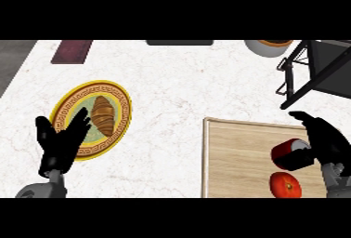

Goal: Pick the can from the tray and place it in the tiered shelf

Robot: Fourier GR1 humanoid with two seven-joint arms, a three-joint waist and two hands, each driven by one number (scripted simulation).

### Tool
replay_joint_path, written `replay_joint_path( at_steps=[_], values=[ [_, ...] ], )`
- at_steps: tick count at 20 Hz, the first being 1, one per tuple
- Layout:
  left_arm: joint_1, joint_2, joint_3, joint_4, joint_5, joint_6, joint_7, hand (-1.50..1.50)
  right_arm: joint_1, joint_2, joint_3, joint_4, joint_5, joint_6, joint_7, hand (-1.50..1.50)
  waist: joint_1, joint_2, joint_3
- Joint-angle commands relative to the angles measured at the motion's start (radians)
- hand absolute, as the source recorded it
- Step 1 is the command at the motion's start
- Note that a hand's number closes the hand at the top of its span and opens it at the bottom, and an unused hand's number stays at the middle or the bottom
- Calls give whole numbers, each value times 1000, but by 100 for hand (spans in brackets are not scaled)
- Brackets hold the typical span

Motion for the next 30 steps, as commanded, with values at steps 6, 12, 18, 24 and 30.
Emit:
replay_joint_path(
  at_steps=[6,12,18,24,30],
  values=[
    [-24,-14,12,73,-14,-9,0,0,36,59,25,6,27,98,-127,150,-8,4,-3],
    [-21,25,56,69,4,-37,-1,0,0,127,60,-86,117,77,-123,150,-6,4,-3],
    [13,24,58,31,17,-58,7,0,65,130,-25,-62,76,-8,-372,150,-2,5,-2],
    [-8,-15,33,52,-19,-14,16,0,58,80,-158,-204,-4,5,-448,150,-14,2,-3],
    [43,-29,14,-18,-36,0,14,0,-39,25,-309,-435,-1,38,-218,150,-11,-2,-4]
  ],
)
